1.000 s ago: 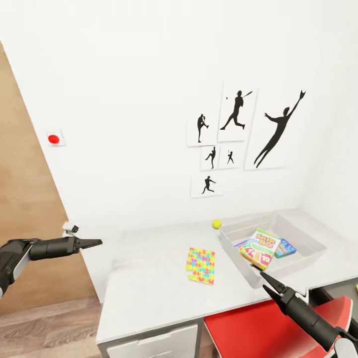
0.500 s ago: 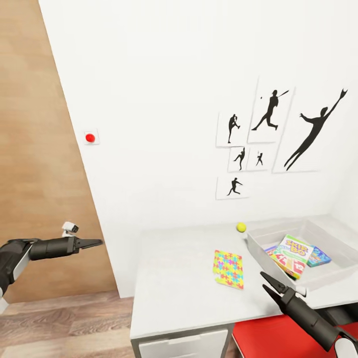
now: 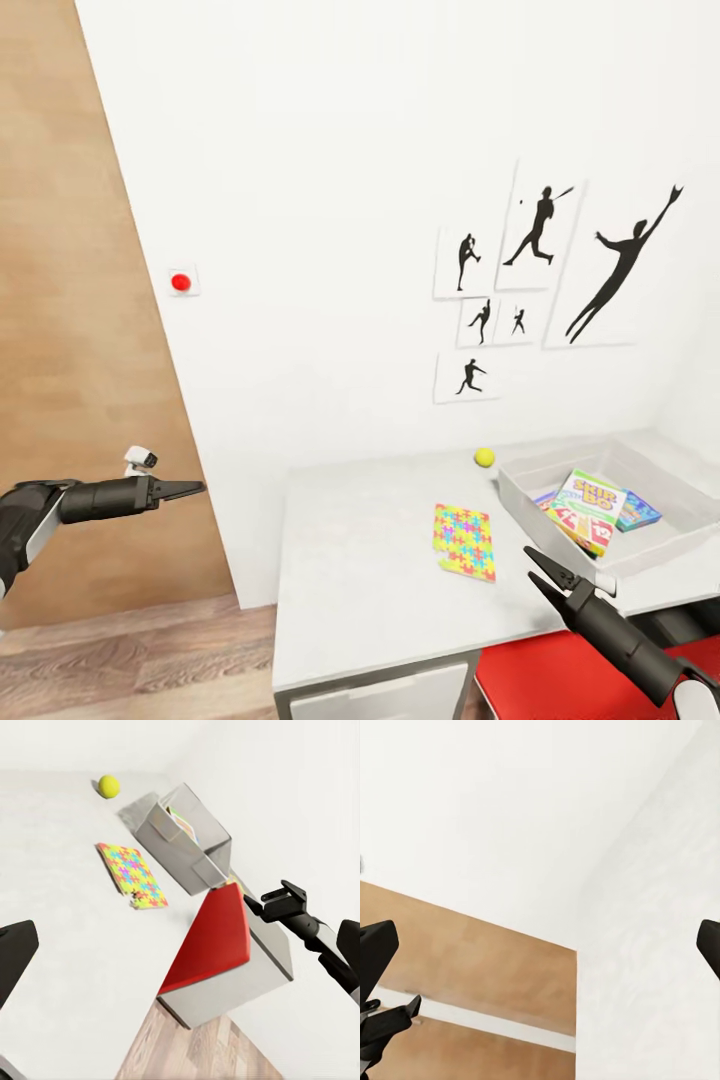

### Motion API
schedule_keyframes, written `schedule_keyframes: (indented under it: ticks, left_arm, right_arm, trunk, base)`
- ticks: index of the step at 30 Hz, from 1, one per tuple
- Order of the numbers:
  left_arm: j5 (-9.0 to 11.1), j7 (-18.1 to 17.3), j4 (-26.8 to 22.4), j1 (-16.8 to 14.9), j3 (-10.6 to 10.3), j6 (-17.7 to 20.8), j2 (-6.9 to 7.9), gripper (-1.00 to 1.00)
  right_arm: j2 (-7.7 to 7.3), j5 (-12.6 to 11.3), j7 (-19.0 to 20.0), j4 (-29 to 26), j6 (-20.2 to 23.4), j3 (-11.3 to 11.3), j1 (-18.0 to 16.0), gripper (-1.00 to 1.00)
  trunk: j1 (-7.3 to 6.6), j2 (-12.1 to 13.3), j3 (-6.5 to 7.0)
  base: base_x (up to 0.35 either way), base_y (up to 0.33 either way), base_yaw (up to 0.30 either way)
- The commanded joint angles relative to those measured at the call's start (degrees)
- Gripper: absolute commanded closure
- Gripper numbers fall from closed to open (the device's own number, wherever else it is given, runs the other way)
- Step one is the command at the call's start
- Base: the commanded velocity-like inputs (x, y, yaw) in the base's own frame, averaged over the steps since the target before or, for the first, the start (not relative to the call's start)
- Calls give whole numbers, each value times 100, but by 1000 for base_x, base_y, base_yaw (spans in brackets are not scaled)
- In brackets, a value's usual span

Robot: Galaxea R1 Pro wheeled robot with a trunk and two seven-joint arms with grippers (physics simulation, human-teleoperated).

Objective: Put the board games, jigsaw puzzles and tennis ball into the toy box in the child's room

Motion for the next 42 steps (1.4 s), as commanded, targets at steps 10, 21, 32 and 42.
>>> schedule_keyframes:
  ticks: [10,21,32,42]
  left_arm:
    - [33,-14,2,-6,-34,59,9,-100]
    - [33,-14,2,-7,-34,58,9,-100]
    - [40,-14,2,-7,-34,51,30,-100]
    - [36,-14,2,-7,-34,57,5,-100]
  right_arm:
    - [-1,-5,7,-1,30,-2,-11,-100]
    - [13,1,-3,5,26,2,-7,-100]
    - [75,24,-240,-414,61,42,-9,-100]
    - [143,-83,-3581,-906,1174,978,-1753,-100]
  trunk:
    - [4,-12,0]
    - [4,-12,1]
    - [4,-12,1]
    - [4,-12,1]
  base:
    - [84,30,-28]
    - [45,1,-1]
    - [1,0,0]
    - [0,0,0]
